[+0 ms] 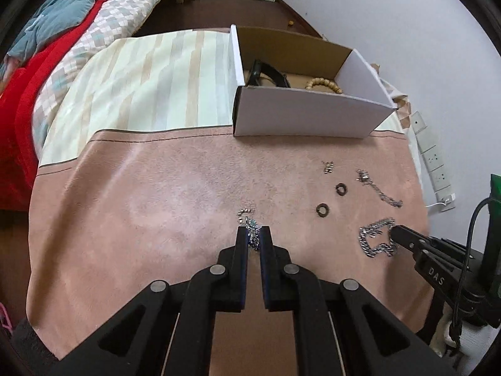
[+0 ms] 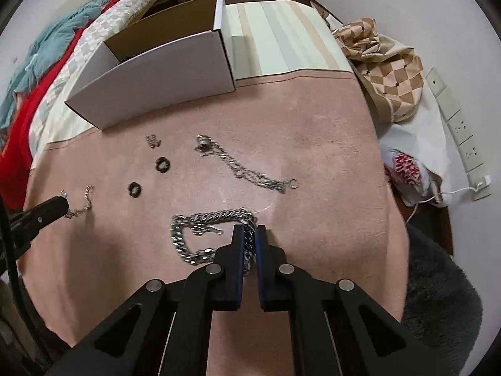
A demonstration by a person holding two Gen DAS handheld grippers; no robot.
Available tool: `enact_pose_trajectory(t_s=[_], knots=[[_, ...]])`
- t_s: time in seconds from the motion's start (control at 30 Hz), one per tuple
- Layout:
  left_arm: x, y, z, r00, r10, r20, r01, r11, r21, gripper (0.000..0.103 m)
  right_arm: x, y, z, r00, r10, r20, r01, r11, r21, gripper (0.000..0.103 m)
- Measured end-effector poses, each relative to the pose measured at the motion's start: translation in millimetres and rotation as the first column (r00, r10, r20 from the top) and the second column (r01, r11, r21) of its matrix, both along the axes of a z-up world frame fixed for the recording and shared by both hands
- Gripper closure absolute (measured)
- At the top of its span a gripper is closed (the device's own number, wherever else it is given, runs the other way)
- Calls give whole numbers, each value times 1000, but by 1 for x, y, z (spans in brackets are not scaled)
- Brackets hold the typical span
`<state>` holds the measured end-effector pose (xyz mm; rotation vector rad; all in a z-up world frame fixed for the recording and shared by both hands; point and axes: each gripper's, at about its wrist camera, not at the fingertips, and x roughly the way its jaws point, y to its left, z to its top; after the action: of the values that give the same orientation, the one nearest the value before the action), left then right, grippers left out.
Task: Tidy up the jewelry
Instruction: 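Grasp the thick silver chain bracelet with the right tool while the left tool grasps the thin sparkly chain, then carry both chains into the white box and open both tools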
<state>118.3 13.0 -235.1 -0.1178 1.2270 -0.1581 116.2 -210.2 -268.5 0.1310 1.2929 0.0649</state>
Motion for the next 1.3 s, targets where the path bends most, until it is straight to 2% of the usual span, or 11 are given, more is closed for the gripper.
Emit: enact_pose_trajectory(t_s=[0.17, 0.4, 0.63, 0.77, 0.93, 1.13, 1.3], knots=[[-9, 12, 26, 999, 1, 42, 1, 999, -45, 99, -7, -1, 27, 998, -20, 60, 15, 995, 95, 100], [17, 9, 76, 992, 2, 128, 11, 994, -106, 99, 2, 4, 84, 988, -8, 151, -22, 980, 195, 100], [61, 1, 121, 979, -17, 205, 45, 990, -137, 99, 43, 8, 142, 969, 36, 246, -94, 969, 228, 100], [96, -7, 130, 973, -37, 228, 68, 989, -130, 99, 80, 14, 161, 958, 63, 281, -126, 969, 212, 100], [144, -16, 116, 980, -58, 190, 84, 988, -131, 99, 137, 22, 154, 963, 97, 253, -149, 970, 194, 100], [191, -26, 79, 990, -92, 110, 105, 987, -119, 99, 189, 30, 116, 977, 119, 174, -149, 974, 169, 100], [214, -29, 58, 993, -101, 59, 108, 987, -118, 98, 212, 30, 92, 984, 113, 138, -134, 978, 159, 100]])
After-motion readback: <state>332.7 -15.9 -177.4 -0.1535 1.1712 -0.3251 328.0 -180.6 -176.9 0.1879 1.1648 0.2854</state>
